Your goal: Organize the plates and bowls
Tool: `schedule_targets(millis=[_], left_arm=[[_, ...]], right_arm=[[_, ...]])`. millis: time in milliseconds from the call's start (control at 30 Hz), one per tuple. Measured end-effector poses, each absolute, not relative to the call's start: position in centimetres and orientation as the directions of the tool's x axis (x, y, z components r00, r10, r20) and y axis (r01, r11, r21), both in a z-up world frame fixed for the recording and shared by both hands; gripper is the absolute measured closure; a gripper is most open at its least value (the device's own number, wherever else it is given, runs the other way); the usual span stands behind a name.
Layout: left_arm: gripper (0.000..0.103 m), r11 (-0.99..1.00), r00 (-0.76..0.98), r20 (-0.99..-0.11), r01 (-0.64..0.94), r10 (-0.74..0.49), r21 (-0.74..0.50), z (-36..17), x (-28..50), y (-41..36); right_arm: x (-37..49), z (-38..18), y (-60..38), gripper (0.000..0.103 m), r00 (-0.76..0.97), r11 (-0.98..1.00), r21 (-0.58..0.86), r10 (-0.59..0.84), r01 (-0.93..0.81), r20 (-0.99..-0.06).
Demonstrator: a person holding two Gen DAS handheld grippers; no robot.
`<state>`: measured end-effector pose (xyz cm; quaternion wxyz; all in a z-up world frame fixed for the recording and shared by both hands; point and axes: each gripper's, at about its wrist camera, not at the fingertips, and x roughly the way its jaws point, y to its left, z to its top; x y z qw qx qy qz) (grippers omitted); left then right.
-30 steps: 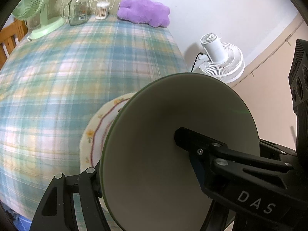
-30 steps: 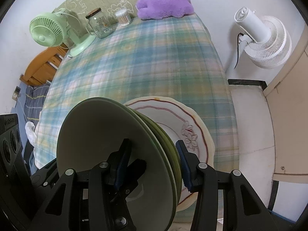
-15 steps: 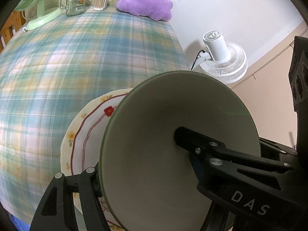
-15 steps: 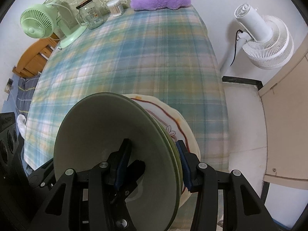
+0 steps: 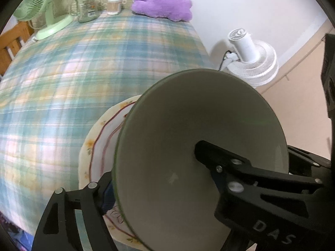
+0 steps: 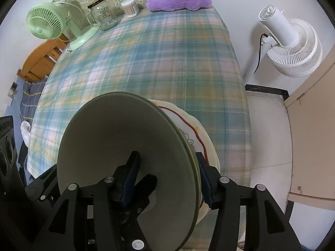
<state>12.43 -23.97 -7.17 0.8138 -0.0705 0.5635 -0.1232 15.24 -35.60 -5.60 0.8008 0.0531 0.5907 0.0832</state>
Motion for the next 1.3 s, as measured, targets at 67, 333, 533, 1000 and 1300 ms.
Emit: schedule_targets(millis=[67,333,533,1000,1300], left_arm=[[0.017,0.968,0.330,-0.911,0.104,-0.249,-0.227,-7.1,12.3,-23.9],[0.017,0.978,0.389,-0.898,0.101,-0.208,-0.183,-4.5,11.2,-23.1],[0.012,0.969,0.505,-0.829,0.179,-0.241,-0.173,-1.0,10.3,-22.2],[0.006,0.968,0.638,-0.733,0.222,-0.237,-0.120,2.2,9.1,-12.5],[0.006,0.980,0.730,-0.661,0.197,-0.172,-0.037,0.9,7.7,-5.5]], right_arm=[[15.1,-5.7,-35.8,0.032,0.283,0.980,0.187,0.198,-0.067,-0.939],[13.9,-3.8,-35.8,0.029,0.320,0.986,0.158,0.169,-0.060,-0.932],[12.5,-0.2,-35.3,0.028,0.453,0.998,0.063,0.055,0.003,-0.890],[9.3,4.7,-28.0,0.028,0.632,0.992,-0.006,-0.087,0.129,-0.770],[7.7,3.6,-21.4,0.021,0.699,0.987,0.029,-0.091,0.157,-0.709]])
